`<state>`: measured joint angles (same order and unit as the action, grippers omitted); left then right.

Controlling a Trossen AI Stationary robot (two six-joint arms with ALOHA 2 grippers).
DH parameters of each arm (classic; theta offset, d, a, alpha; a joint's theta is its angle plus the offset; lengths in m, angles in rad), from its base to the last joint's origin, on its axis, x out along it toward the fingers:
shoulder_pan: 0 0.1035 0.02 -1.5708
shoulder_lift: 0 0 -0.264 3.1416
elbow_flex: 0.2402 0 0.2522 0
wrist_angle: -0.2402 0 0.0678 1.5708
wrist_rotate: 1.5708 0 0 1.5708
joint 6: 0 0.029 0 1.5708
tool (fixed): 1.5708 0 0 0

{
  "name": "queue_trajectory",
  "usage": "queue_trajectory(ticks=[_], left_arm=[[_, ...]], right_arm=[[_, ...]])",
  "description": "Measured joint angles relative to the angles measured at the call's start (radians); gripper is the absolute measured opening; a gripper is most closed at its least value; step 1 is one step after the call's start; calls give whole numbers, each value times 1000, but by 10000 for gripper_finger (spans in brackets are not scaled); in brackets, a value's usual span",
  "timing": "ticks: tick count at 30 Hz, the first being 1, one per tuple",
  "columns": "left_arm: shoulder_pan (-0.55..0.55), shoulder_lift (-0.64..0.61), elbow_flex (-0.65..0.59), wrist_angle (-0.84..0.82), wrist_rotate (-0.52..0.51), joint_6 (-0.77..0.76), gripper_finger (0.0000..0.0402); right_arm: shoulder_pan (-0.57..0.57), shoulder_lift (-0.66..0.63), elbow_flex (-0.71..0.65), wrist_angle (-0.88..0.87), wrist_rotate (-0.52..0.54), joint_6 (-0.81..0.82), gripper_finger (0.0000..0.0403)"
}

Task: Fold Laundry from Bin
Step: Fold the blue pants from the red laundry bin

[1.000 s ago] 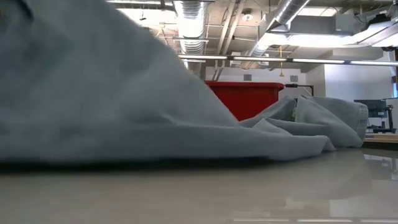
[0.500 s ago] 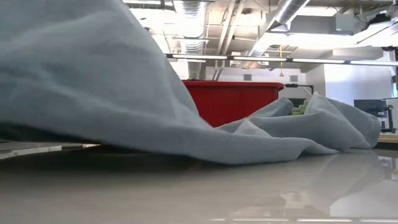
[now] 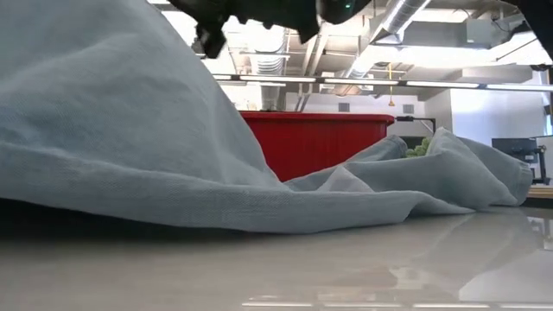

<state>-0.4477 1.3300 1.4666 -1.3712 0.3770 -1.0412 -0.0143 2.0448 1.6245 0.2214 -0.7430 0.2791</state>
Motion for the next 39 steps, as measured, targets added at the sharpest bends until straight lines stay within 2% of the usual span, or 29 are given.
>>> queue_trajectory(ticks=[9,13,17,22,26,29,35,39], left_arm=[[3,99,2,0,-6,169,13],[4,141,2,1,-9,250,13],[4,151,2,0,-34,278,13],[4,151,2,1,-45,296,13],[4,151,2,23,-56,341,13],[4,151,1,49,-75,349,13],[4,151,1,54,-98,344,13],[4,151,1,73,-120,321,23]], right_arm=[[27,183,194,1,0,88,240],[41,219,235,-3,-44,90,248],[72,219,238,-15,-36,82,273],[82,219,238,-42,64,53,306],[76,245,242,-54,86,60,320],[82,280,236,-68,59,108,322],[104,284,239,-60,42,106,322],[106,285,239,-67,64,104,299]])
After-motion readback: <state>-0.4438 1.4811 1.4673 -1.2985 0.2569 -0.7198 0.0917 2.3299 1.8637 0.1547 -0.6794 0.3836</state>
